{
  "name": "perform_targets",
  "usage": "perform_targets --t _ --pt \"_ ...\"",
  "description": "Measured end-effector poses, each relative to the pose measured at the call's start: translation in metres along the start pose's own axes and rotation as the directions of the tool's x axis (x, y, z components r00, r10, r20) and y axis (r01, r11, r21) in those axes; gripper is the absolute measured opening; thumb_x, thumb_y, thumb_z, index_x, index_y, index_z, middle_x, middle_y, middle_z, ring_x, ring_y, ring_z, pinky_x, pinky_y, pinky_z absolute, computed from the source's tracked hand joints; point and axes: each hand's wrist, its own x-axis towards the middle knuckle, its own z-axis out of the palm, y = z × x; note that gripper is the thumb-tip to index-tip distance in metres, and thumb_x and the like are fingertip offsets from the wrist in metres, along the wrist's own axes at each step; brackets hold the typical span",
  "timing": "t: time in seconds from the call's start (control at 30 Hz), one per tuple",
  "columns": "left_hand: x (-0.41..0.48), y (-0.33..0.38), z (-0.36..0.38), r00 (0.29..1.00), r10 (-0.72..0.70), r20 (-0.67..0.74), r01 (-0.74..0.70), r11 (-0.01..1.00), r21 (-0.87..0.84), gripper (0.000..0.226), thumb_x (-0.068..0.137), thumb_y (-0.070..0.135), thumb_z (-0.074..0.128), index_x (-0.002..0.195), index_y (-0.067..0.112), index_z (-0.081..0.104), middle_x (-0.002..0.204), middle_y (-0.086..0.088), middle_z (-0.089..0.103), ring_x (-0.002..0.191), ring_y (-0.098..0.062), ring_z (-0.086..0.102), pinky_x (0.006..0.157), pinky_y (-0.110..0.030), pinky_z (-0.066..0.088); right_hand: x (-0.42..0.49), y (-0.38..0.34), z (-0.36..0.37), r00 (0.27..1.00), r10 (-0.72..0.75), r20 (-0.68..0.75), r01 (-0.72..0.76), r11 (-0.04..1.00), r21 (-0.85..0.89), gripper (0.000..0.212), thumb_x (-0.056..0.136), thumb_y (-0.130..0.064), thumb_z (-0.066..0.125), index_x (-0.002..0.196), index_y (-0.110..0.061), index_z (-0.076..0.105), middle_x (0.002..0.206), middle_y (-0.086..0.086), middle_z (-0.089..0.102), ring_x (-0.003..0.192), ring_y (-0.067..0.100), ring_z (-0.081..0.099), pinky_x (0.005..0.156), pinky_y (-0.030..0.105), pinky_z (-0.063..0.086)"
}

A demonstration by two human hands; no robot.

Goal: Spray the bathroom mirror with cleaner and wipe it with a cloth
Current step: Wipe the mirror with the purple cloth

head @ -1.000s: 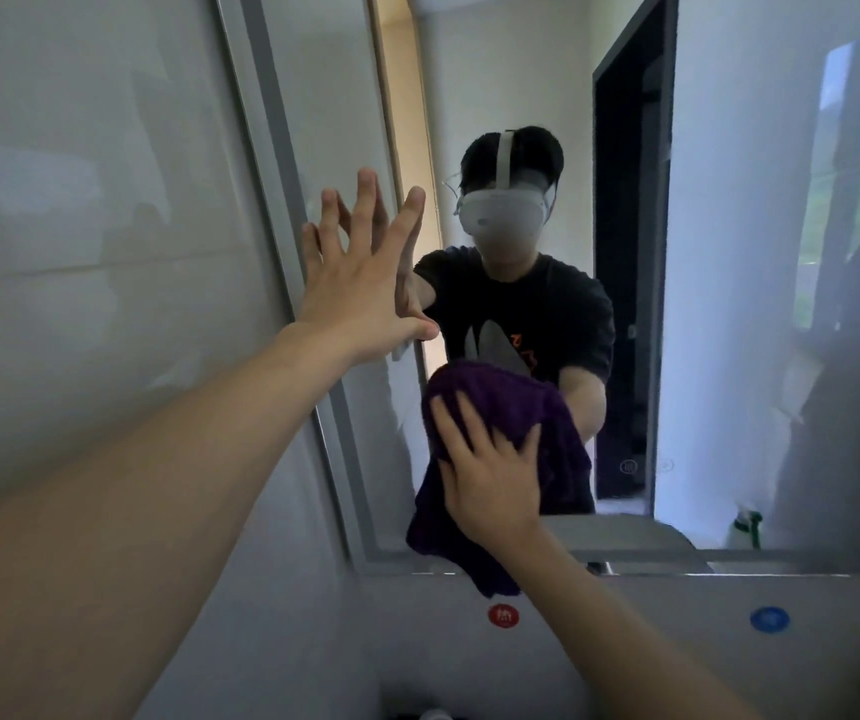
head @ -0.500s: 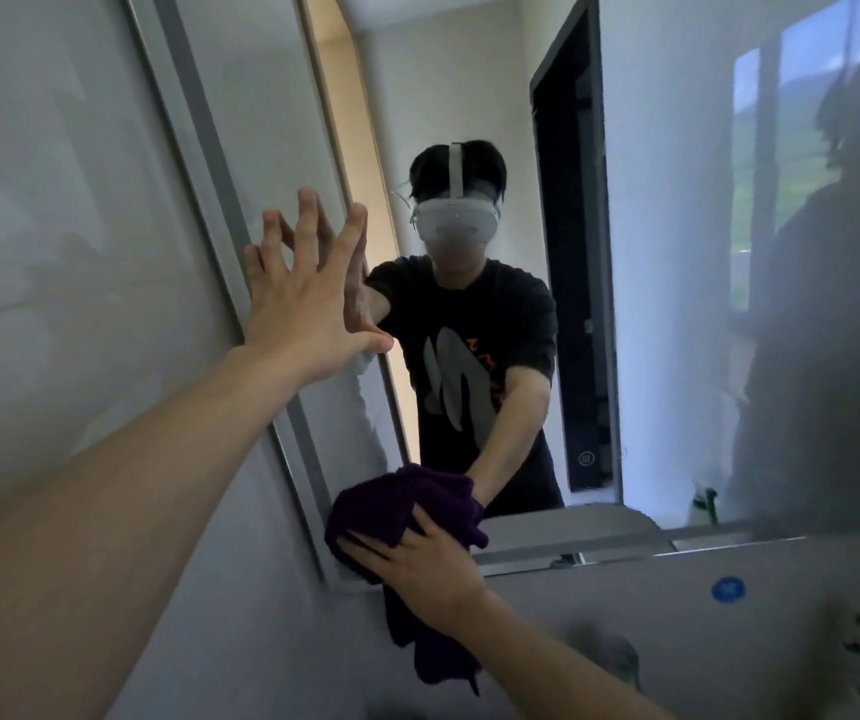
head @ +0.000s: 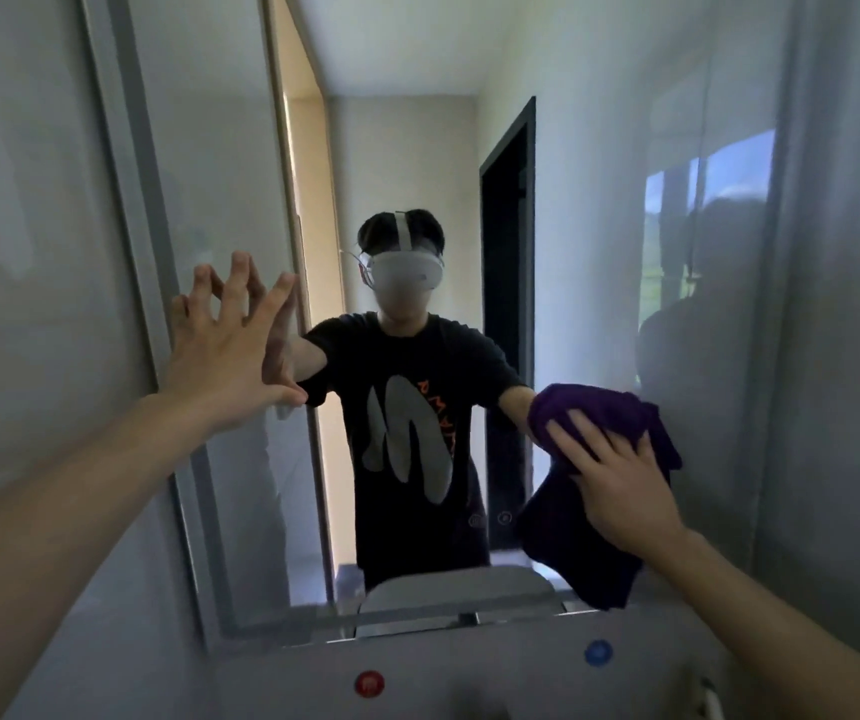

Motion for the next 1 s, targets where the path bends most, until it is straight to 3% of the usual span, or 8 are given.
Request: perform_targets --t 0.07,0.13,0.27,0.43,0.63,0.77,0.87,1.0 --pt "-0.002 0.006 -0.007 0.999 -0.018 0.033 0.018 1.000 -0.002 0.133 0.065 0.070 0.081 0.163 0.030 0.000 0.170 -0.016 -0.005 0.155 -0.042 -0.008 0.123 -0.066 0.004 0.024 0.049 -0.028 0.980 0.147 -0.133 -0.146 0.989 0.017 0.069 0.096 -0.036 0.039 0.160 -0.038 0.012 0.163 0.001 0.027 0.138 0.034 0.038 0.112 0.069 0.027" --pt "-0.004 0.013 -0.014 0.998 -0.033 0.059 0.033 0.999 -0.004 0.133 0.067 0.067 0.082 0.163 0.028 -0.002 0.170 -0.016 -0.011 0.154 -0.043 -0.012 0.123 -0.065 0.001 0.047 0.070 -0.060 0.956 0.272 -0.113 -0.264 0.962 0.075 0.067 0.100 -0.048 0.034 0.161 -0.038 0.009 0.167 0.002 0.021 0.145 0.035 0.031 0.115 0.069 0.021" --pt "-0.006 0.026 -0.025 0.993 -0.069 0.094 0.072 0.997 -0.029 0.139 0.068 0.062 0.084 0.159 0.023 -0.014 0.159 -0.008 -0.037 0.151 -0.043 -0.027 0.122 -0.056 -0.007 0.101 0.092 -0.101 0.901 0.364 -0.234 -0.322 0.926 0.198 0.072 0.098 -0.063 0.037 0.160 -0.037 0.010 0.170 0.000 0.008 0.153 0.031 0.014 0.117 0.072 0.009" --pt "-0.007 0.030 -0.036 0.985 -0.083 0.149 0.088 0.996 -0.029 0.134 0.075 0.062 0.080 0.158 0.021 -0.017 0.166 -0.013 -0.028 0.153 -0.042 -0.022 0.125 -0.057 -0.003 0.155 0.068 -0.128 0.863 0.407 -0.298 -0.323 0.900 0.293 0.086 0.090 -0.076 0.036 0.160 -0.035 0.009 0.171 0.001 0.005 0.154 0.029 0.007 0.113 0.076 0.006" --pt "-0.006 0.027 -0.033 0.985 -0.089 0.145 0.093 0.995 -0.021 0.145 0.063 0.068 0.084 0.158 0.027 -0.017 0.149 -0.002 -0.046 0.151 -0.041 -0.027 0.123 -0.055 -0.005 0.153 0.048 -0.119 0.901 0.303 -0.312 -0.244 0.946 0.212 0.072 0.099 -0.060 0.037 0.160 -0.035 0.009 0.170 0.002 0.007 0.152 0.032 0.016 0.114 0.075 0.006" --pt "-0.007 0.024 -0.029 0.991 -0.087 0.104 0.091 0.995 -0.041 0.146 0.057 0.065 0.089 0.161 0.028 -0.005 0.163 -0.004 -0.031 0.153 -0.041 -0.020 0.122 -0.059 -0.001 0.127 0.036 -0.099 0.944 0.230 -0.239 -0.200 0.970 0.141 0.068 0.103 -0.053 0.031 0.160 -0.036 -0.002 0.171 0.002 0.003 0.152 0.030 0.013 0.115 0.073 0.008" --pt "-0.008 0.022 -0.026 0.992 -0.090 0.090 0.095 0.994 -0.045 0.145 0.053 0.062 0.092 0.162 0.031 0.001 0.168 -0.006 -0.023 0.153 -0.042 -0.017 0.122 -0.061 0.003 0.097 0.018 -0.078 0.961 0.201 -0.190 -0.189 0.979 0.082 0.067 0.104 -0.047 0.031 0.161 -0.031 0.000 0.171 0.004 0.006 0.152 0.029 0.012 0.117 0.069 0.011" --pt "-0.008 0.025 -0.031 0.988 -0.096 0.122 0.100 0.995 -0.028 0.143 0.059 0.062 0.090 0.162 0.029 -0.005 0.166 -0.008 -0.027 0.153 -0.043 -0.019 0.122 -0.060 0.002 0.061 -0.009 -0.057 0.974 0.218 -0.061 -0.213 0.973 0.085 0.076 0.100 -0.023 0.046 0.162 -0.028 0.002 0.171 0.001 0.005 0.155 0.030 0.009 0.121 0.062 0.011"
